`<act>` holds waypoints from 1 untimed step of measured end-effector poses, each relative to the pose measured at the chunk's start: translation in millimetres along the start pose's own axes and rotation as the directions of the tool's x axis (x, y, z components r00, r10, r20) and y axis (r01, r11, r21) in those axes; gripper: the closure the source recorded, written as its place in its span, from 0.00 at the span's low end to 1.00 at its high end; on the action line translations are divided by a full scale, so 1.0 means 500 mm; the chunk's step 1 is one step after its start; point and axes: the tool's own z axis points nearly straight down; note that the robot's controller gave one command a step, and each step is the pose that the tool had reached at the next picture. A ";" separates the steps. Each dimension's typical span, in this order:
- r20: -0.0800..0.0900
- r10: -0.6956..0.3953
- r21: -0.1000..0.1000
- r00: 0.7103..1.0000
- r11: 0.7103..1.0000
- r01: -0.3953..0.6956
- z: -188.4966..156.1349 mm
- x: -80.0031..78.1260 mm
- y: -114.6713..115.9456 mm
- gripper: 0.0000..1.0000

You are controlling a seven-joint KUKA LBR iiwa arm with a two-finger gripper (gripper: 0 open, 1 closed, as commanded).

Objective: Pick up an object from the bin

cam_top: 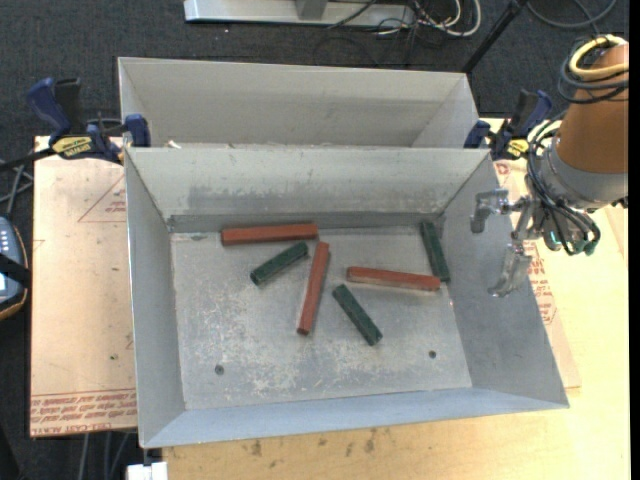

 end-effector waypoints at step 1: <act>0.007 0.043 0.001 0.999 0.999 -0.043 0.097 -0.001 0.014 0.00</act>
Offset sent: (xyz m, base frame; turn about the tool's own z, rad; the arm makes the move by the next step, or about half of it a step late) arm 0.0613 0.0038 -0.1590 -0.1254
